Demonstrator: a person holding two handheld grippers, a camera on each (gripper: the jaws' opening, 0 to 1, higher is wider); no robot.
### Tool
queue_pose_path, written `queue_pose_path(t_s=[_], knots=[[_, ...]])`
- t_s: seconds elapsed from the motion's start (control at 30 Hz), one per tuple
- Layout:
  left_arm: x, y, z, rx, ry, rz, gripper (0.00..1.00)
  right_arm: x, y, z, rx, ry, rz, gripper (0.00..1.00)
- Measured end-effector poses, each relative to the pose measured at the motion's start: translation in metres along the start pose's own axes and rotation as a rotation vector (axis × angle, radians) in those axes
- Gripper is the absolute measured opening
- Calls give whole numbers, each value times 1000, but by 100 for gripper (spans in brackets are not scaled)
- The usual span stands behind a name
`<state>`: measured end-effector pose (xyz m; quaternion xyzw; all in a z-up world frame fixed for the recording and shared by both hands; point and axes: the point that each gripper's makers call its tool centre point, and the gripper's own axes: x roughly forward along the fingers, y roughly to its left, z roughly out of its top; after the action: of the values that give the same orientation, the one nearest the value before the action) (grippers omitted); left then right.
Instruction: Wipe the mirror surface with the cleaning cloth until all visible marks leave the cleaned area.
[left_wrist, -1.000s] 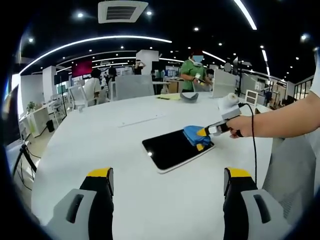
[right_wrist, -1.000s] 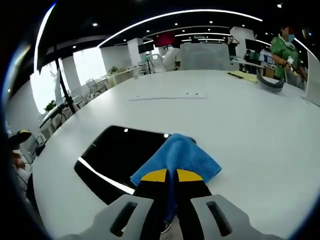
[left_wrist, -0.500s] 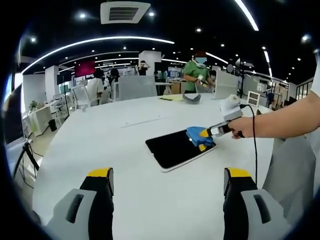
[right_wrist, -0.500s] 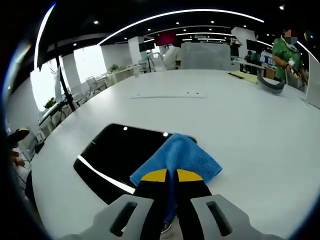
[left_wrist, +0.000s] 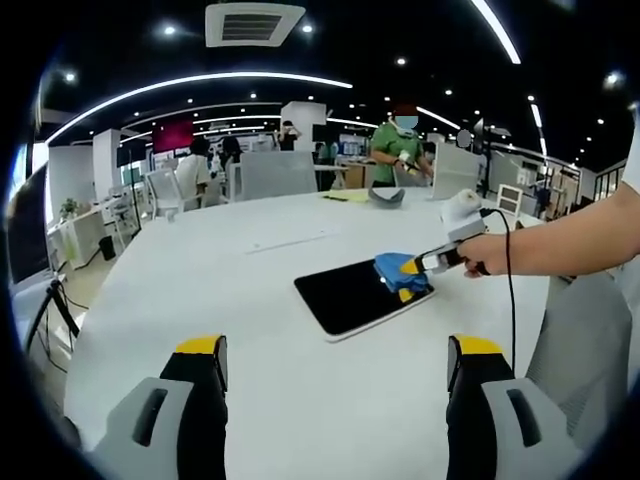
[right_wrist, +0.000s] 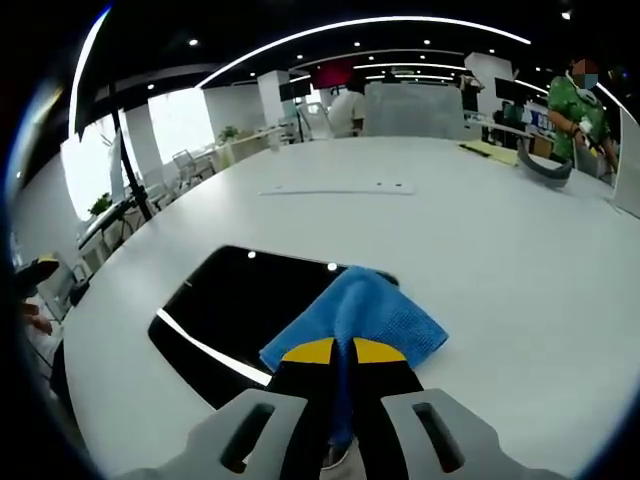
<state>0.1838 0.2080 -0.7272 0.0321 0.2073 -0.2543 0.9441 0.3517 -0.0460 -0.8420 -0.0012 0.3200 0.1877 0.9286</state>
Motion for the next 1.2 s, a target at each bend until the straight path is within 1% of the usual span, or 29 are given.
queue_pose_path(t_s=[0.5, 0.87, 1.2], knots=[[0, 0, -1, -9, 2, -1, 91, 1, 6, 0, 0, 9, 11, 1], [-2, 1, -2, -12, 1, 6, 91, 5, 15, 1, -3, 18, 33, 1], [-4, 3, -4, -17, 1, 13, 91, 8, 25, 2, 22, 17, 55, 1]])
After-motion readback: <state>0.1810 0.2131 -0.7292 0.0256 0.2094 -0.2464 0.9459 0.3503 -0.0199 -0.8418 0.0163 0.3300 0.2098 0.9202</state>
